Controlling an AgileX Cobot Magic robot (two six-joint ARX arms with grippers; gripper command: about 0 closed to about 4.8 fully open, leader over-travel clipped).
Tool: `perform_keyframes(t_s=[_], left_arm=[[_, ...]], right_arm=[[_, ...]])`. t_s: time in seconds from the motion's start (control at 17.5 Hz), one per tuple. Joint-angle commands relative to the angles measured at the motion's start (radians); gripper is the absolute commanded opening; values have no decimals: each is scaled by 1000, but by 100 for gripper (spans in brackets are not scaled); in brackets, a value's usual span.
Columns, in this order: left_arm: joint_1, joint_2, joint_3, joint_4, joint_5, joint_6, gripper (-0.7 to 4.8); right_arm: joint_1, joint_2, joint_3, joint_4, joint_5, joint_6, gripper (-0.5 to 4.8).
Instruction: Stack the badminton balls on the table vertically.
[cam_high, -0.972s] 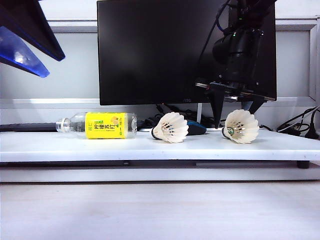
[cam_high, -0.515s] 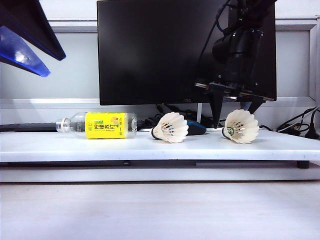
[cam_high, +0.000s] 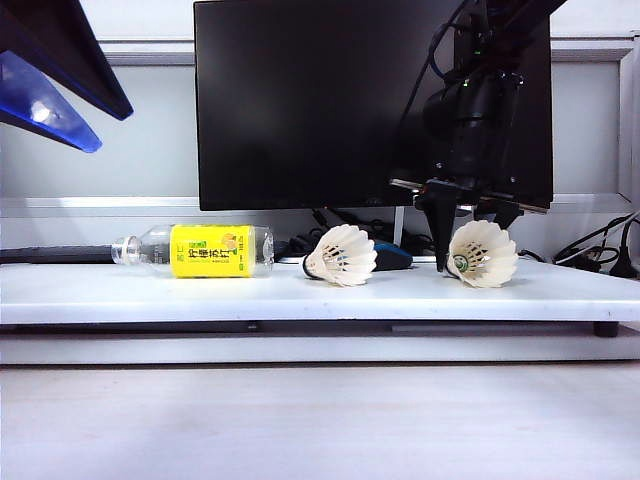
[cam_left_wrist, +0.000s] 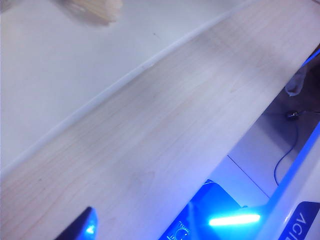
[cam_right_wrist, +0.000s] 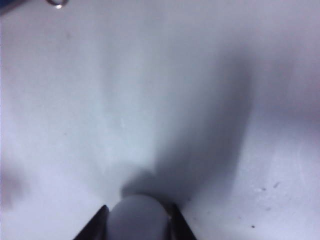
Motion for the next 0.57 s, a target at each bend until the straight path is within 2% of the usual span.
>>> perform_keyframes(t_s=[0.06,0.57], left_arm=[[0,0,6,9,0,2,247],[0,0,6,6,1,2,247]], right_arm=[[3,0,2,5,2,-21,143],[3,-4,4,81,2,-47,112]])
